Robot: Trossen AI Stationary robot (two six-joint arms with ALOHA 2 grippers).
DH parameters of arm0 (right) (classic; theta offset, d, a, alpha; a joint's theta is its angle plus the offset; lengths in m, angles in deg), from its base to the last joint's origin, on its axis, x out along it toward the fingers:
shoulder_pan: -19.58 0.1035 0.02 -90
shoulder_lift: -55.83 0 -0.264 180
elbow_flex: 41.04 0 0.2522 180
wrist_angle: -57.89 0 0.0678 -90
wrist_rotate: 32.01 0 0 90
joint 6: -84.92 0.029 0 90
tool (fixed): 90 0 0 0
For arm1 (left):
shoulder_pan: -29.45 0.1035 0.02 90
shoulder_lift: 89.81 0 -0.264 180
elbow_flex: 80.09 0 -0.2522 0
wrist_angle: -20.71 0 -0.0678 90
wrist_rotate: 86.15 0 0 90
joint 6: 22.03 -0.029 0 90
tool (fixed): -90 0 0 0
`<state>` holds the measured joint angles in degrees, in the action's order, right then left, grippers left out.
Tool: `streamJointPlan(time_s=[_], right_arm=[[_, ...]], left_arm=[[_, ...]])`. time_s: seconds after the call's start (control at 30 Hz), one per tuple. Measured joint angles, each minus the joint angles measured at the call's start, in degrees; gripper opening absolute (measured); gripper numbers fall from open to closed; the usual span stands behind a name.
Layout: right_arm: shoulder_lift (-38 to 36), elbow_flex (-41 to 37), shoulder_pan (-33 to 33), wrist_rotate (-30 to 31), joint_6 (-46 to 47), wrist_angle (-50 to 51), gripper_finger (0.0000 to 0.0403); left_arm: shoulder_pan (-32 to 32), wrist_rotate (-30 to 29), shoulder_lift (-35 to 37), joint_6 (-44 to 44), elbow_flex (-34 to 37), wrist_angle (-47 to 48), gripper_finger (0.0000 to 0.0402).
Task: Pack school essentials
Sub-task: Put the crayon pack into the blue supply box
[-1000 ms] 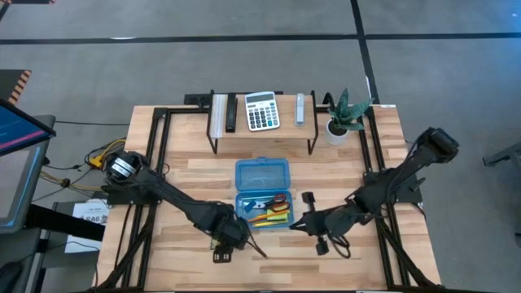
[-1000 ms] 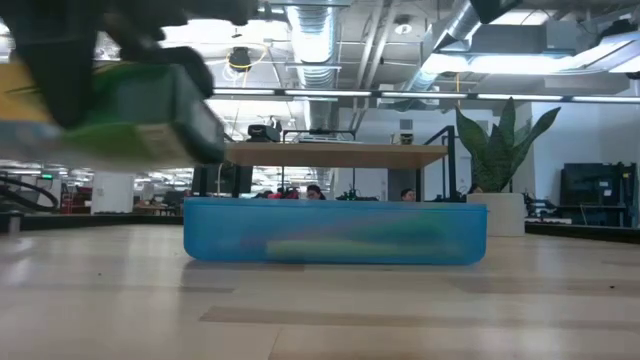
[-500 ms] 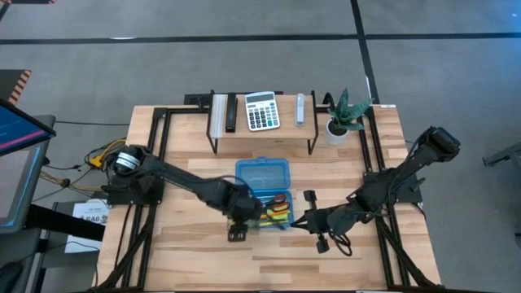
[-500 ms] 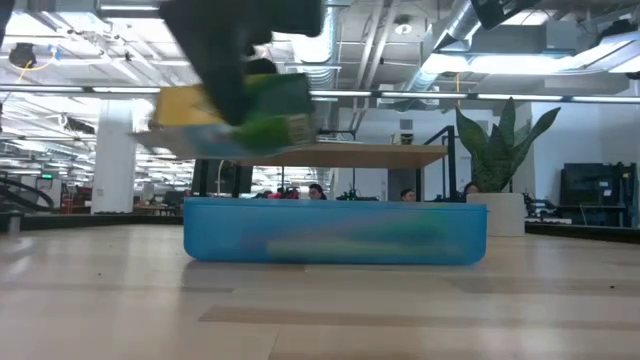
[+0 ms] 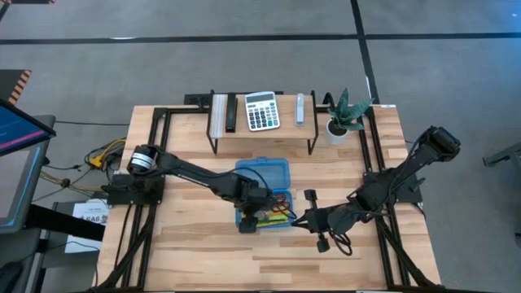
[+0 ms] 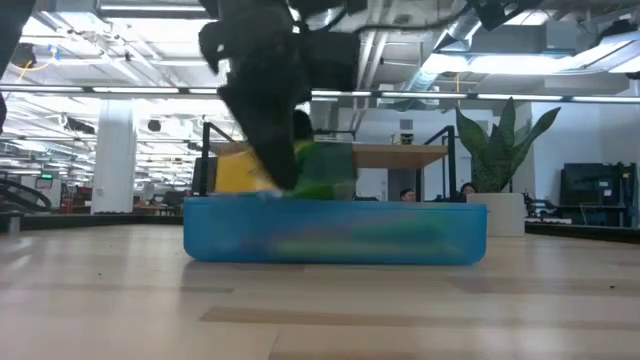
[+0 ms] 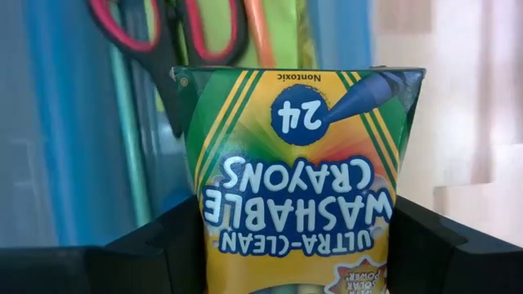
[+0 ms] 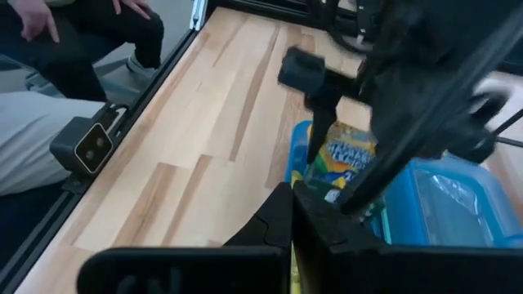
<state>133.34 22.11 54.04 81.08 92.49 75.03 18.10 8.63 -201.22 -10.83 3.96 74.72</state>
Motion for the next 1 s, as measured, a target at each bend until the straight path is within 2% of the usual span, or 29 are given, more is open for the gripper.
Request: streamJointPlan(time_s=[0.33,0.73,1.0], right_arm=[[0.02,0.00,-0.01,0.00,1.43,0.59,0.0021],[0.04,0.00,-0.48,0.91,2.41,0.70,0.0024],[0.04,0.00,-0.48,0.99,2.56,0.94,0.0027]], left_arm=[[0.38,-2.70,-1.20,1.34,0.09,-0.23,0.0264],[0.69,-2.27,-1.20,1.75,0.09,-0.21,0.0327],[0.69,-2.15,-0.95,2.01,0.09,0.29,0.0333]])
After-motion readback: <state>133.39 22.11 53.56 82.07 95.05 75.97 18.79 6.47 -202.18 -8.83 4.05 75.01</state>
